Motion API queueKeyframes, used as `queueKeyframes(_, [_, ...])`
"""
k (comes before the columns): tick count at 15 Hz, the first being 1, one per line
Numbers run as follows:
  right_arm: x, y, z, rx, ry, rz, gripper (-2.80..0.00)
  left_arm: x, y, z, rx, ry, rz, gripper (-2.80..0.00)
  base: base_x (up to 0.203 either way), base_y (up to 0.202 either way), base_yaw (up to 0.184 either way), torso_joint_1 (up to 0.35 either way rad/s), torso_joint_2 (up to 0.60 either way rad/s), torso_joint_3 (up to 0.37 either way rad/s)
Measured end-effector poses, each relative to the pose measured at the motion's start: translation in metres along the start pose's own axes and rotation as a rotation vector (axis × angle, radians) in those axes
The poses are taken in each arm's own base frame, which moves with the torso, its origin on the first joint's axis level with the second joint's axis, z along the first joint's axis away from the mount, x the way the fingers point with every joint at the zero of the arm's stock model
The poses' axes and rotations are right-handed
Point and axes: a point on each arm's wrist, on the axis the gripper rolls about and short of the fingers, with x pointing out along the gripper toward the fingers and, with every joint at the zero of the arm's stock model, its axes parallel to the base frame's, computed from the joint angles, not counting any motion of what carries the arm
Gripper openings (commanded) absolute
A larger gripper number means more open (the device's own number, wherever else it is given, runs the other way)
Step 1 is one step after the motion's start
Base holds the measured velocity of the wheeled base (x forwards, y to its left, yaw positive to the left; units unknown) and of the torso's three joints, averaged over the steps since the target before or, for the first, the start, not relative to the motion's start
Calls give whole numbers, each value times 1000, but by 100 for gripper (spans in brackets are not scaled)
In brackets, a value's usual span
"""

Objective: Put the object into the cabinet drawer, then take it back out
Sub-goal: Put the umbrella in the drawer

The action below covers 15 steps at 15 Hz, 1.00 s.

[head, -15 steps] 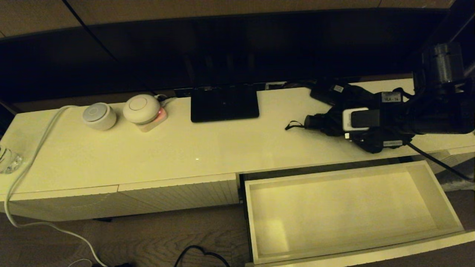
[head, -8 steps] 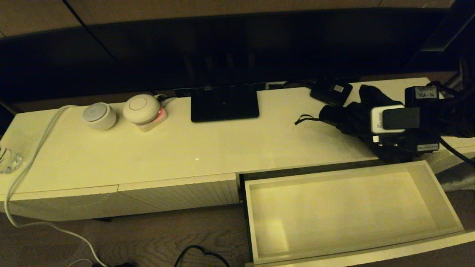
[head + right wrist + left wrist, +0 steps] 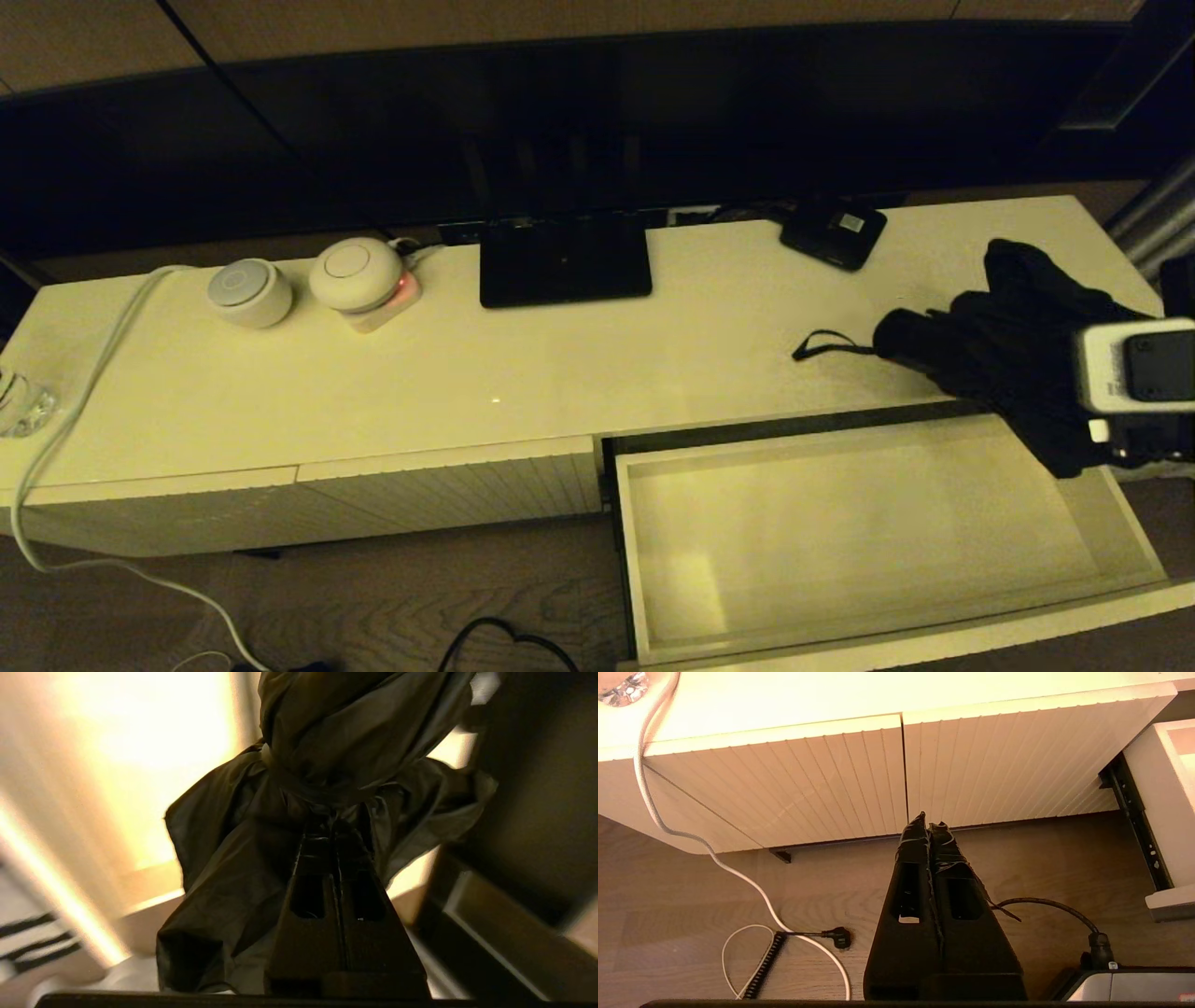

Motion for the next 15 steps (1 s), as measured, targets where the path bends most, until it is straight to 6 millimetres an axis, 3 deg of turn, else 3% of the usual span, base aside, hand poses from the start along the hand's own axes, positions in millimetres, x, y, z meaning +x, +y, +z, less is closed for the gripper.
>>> queueKeyframes(3, [-2, 20, -2, 21, -2, 49, -280, 0, 0, 0, 0, 0, 0, -280, 0, 0, 0, 0, 0, 0])
queueKeyframes(6, [11, 39, 2, 46, -18, 100, -280, 0, 0, 0, 0, 0, 0, -280, 0, 0, 0, 0, 0, 0])
queueKeyframes(15, [89, 83, -2, 74, -2, 147, -280, 0, 0, 0, -1, 0, 0, -280, 0, 0, 0, 0, 0, 0])
